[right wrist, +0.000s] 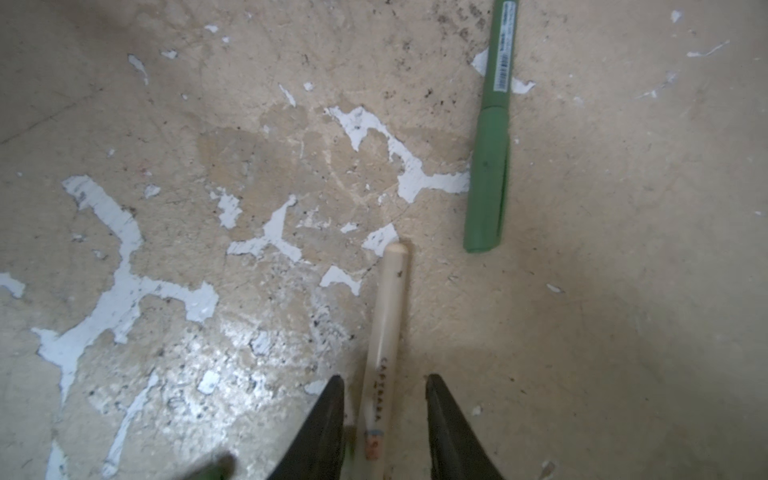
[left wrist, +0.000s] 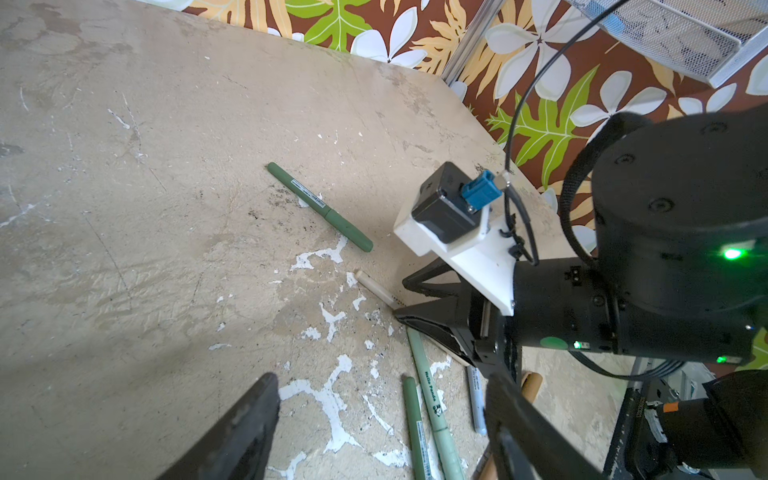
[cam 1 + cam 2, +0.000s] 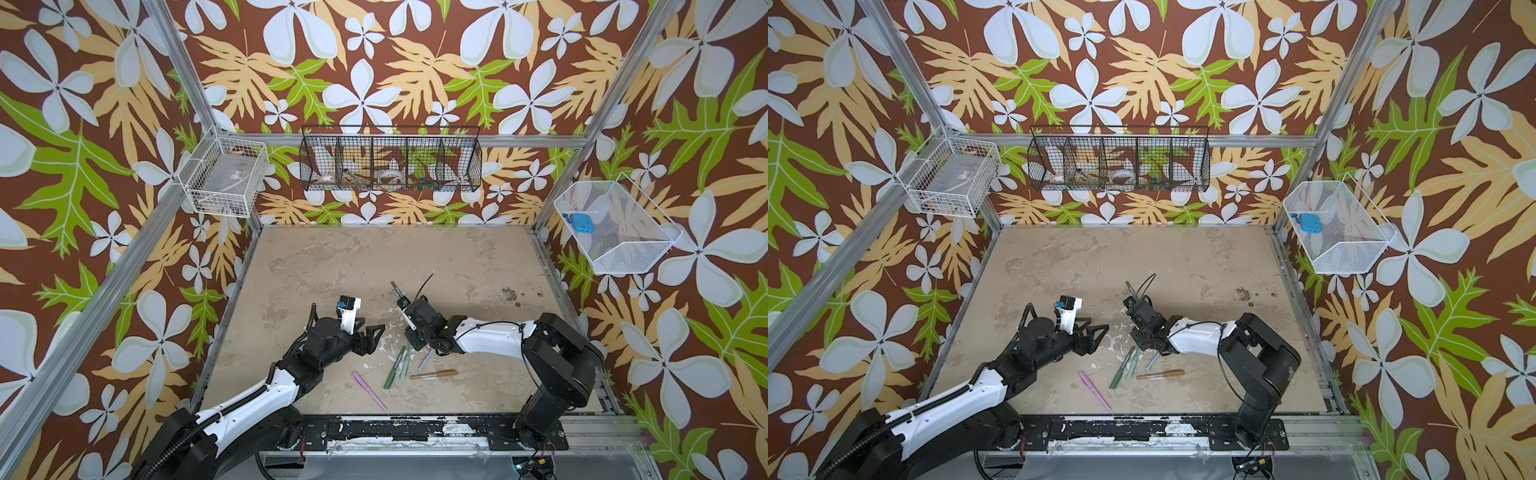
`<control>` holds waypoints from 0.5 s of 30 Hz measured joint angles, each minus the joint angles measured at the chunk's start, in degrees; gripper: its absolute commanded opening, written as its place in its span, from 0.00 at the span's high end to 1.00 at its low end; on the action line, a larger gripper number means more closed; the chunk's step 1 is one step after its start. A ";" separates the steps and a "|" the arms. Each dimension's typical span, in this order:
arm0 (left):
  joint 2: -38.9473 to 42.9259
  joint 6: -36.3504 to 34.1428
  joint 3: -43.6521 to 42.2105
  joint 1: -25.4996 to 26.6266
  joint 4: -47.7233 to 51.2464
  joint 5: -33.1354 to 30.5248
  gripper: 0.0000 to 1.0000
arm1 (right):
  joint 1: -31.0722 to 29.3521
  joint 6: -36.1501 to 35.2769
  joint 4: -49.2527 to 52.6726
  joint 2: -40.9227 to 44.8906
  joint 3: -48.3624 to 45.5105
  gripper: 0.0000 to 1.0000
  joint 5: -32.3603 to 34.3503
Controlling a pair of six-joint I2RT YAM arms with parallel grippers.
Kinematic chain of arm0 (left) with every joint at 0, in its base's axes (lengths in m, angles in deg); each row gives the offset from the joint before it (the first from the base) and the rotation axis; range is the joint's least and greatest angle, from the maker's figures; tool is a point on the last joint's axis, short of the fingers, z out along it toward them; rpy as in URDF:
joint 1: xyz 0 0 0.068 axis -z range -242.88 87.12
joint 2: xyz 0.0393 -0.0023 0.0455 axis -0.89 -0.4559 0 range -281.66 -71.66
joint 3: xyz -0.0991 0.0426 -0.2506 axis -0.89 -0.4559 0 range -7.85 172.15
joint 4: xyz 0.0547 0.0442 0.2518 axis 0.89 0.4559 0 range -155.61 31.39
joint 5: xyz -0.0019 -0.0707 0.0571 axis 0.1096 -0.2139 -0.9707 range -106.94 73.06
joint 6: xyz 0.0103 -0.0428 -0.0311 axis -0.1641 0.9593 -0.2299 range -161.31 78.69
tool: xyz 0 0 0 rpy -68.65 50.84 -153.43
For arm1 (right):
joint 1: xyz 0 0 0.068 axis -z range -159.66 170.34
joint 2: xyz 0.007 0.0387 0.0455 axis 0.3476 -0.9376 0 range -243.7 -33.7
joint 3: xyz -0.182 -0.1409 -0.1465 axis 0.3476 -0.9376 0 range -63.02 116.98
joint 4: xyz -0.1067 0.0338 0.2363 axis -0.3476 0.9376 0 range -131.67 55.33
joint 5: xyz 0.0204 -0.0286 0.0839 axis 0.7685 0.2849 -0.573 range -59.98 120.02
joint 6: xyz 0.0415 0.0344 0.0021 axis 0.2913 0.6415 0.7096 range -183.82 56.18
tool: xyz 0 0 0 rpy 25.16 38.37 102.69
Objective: Open the pen caps
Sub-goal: 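Close right gripper on the tan pen while left gripper moves inward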
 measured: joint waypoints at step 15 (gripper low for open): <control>-3.52 -0.79 1.40 0.00 1.18 0.44 0.23 | 0.09 -0.02 -0.33 -3.65 2.95 0.80 -1.05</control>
